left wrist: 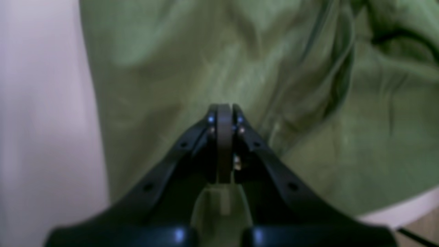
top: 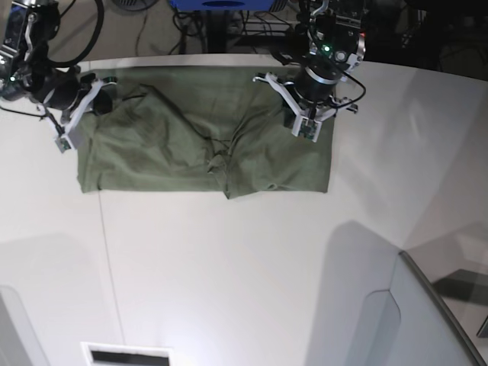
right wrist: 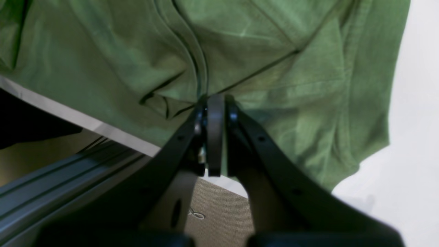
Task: Layout the t-shirt on the table in an organized manner, then fold the t-shirt properly
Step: 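Grasp the strip's middle with the left gripper and fold its end over, then release the folded end and raise the left gripper away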
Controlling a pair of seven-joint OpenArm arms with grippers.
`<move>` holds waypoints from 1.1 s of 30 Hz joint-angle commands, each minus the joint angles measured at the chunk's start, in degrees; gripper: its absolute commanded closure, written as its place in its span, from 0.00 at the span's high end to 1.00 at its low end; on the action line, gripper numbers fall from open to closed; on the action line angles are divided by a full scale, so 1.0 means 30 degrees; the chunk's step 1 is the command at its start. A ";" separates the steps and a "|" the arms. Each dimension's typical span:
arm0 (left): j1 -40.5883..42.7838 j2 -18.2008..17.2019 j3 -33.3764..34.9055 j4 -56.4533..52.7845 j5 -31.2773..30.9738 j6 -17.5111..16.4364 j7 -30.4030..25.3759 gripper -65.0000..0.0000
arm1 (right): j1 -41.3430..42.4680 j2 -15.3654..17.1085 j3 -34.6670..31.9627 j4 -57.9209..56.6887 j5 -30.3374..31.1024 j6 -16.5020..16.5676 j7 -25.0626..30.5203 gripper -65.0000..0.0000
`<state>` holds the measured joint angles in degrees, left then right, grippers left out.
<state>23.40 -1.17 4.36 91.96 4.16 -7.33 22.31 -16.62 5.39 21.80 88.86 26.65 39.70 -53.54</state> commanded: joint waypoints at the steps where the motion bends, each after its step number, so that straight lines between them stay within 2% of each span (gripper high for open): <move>1: 0.0069 0.0111 0.0202 0.0100 -0.0142 -0.0061 -0.0417 0.00 | 0.0222 0.0182 0.0103 0.0256 0.0302 0.0099 0.0220 0.03; 8: 0.0391 0.0287 0.0642 -0.0369 -0.0318 -0.0061 -0.0417 0.00 | 0.0398 0.0182 0.0103 0.0256 0.0302 0.0099 0.0220 0.03; 19: -0.0986 0.0346 0.6854 -0.1306 -0.0318 -0.0061 -0.0417 0.00 | 0.0398 0.0182 0.0044 0.0256 0.0302 0.0099 0.0220 0.03; 22: -0.1191 0.0346 0.7851 -0.0896 -0.0318 -0.0061 -0.0417 0.00 | 0.0398 0.0182 0.0015 0.0256 0.0302 0.0099 0.0220 0.03; 25: -0.0986 0.0199 0.7880 0.0071 -0.0318 -0.0061 -0.0417 0.00 | 0.0398 0.0182 0.0073 0.0256 0.0302 0.0099 0.0220 0.03; 28: -0.0312 -0.0592 0.6942 0.1038 -0.0348 -0.0061 -0.0417 0.00 | 0.0339 0.0182 0.0103 0.0256 0.0302 0.0099 0.0220 0.03; 33: 0.0977 -0.0709 0.2547 0.1595 -0.0318 -0.0061 -0.0534 0.00 | 0.0310 0.0182 0.0103 0.0256 0.0302 0.0099 0.0220 0.03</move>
<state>26.48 -3.36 11.49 95.53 3.42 -7.49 21.96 -15.92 5.39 21.87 88.84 26.63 39.70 -53.69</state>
